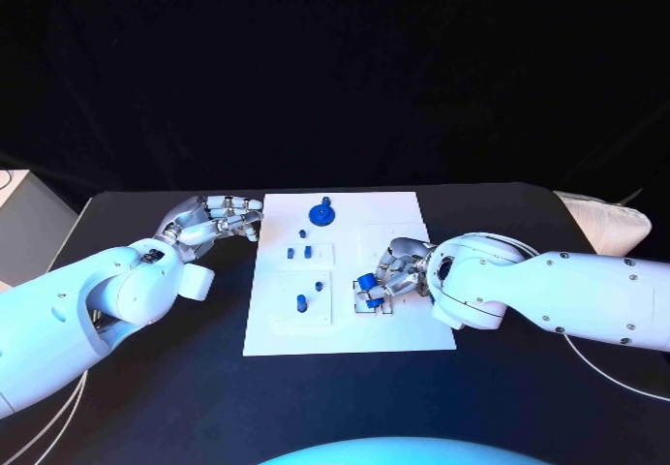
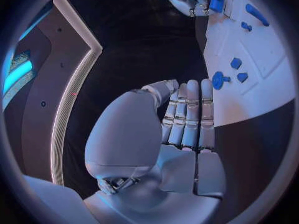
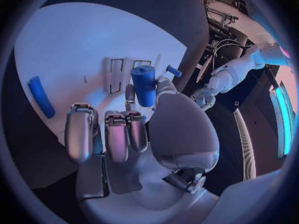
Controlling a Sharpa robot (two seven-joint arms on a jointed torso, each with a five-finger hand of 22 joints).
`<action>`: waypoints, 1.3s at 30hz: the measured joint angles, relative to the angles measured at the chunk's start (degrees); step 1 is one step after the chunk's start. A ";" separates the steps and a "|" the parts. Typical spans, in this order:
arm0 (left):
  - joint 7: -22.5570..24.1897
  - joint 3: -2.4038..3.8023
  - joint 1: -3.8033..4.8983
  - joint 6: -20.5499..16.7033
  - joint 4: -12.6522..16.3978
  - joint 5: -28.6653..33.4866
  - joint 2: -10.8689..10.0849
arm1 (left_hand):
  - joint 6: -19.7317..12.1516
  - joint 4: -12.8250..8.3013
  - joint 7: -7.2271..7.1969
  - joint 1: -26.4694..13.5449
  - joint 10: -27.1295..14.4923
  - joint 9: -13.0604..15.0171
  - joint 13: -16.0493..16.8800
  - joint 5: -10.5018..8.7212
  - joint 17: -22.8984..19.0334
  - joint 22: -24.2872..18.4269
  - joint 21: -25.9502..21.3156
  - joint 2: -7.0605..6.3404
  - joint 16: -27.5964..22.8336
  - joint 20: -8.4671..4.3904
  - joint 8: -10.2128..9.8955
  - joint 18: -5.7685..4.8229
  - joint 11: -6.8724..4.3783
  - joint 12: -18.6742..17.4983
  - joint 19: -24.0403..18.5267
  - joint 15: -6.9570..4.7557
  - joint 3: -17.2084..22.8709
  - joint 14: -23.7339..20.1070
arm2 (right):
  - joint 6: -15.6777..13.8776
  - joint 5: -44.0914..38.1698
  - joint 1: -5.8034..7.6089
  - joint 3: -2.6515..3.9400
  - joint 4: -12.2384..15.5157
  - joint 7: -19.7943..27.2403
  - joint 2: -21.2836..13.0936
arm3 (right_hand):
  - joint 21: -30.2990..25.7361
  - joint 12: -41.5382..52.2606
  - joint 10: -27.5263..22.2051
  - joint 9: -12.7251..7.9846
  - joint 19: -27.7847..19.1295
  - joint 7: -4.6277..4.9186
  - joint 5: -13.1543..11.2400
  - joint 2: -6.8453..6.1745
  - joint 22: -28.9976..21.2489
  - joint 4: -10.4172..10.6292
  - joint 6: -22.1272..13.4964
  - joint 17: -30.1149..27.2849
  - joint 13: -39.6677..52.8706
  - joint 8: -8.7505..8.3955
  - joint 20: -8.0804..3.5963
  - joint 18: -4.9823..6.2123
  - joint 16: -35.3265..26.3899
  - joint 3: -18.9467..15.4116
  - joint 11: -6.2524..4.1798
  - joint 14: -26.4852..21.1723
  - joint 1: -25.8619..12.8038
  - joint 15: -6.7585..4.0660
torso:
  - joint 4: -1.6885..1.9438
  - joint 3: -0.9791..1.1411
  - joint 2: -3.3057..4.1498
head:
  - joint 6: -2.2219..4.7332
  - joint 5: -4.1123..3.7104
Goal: Assemble the parts on the task board
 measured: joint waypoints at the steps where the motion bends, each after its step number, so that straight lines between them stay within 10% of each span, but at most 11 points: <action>1: -0.02 0.00 0.00 0.01 0.01 0.00 -0.01 | 0.00 0.00 0.00 0.00 0.00 0.00 0.00 0.00 0.00 0.00 0.00 0.00 0.00 0.00 0.00 0.00 0.00 0.00 0.00 0.00 0.00 0.00 | 0.28 -0.40 0.00 0.00 -0.18 -0.03 0.15 | -0.20 0.00 0.00 0.03 0.00 0.06 -0.29 0.00 0.00 0.05 -0.06 0.00 0.00 0.00 0.00 0.00 0.00 -0.23 0.00 0.00 0.00 0.00 | -0.02 0.00 0.00 | -0.01 0.01; 30: -0.43 0.00 0.00 0.26 0.17 0.09 -0.24 | 0.00 -0.16 0.00 0.00 0.00 -0.08 -0.04 0.00 -0.04 0.35 0.41 0.00 -0.22 0.00 0.00 0.00 0.00 0.00 -0.41 0.00 0.16 0.00 | 3.96 -4.51 -0.41 -0.06 -1.85 -0.29 1.66 | -1.38 -1.04 0.00 1.42 0.00 0.04 -5.32 0.11 -0.02 0.07 -0.05 -0.01 -0.02 0.67 0.00 0.00 0.00 -2.42 0.00 0.00 -7.20 0.00 | -0.06 0.07 0.07 | -0.44 0.38; 35: -0.49 0.00 0.00 0.28 0.24 0.11 -0.35 | 0.00 -0.16 0.00 0.00 0.00 -0.08 -0.04 0.00 -0.04 0.35 0.41 0.00 -0.22 0.00 0.00 0.00 0.00 0.00 -0.41 0.00 0.16 0.00 | 3.52 -5.00 -0.50 -0.08 -1.78 -0.31 1.68 | -0.48 -0.84 0.00 1.77 0.00 0.05 1.60 3.44 -0.02 -0.18 -0.05 -0.01 -0.02 1.06 0.00 0.00 0.00 0.23 0.00 0.00 -4.25 0.00 | -0.04 0.06 0.07 | -0.57 0.38; 39: -0.54 0.00 0.00 0.29 0.28 0.11 -0.41 | 0.00 -0.16 0.00 0.00 0.00 -0.07 -0.04 0.00 -0.04 0.35 0.41 0.00 -0.22 0.00 0.00 -0.01 0.00 0.00 -0.41 0.00 0.16 0.00 | 3.02 -5.28 -0.50 -0.04 -1.44 -0.28 1.54 | 0.40 -0.64 -0.07 1.52 0.00 -0.16 3.95 3.34 -0.02 -0.25 0.16 -0.01 -0.02 0.75 0.00 0.00 0.00 1.85 -0.32 0.00 -2.05 0.01 | -0.07 0.07 0.07 | -0.64 0.46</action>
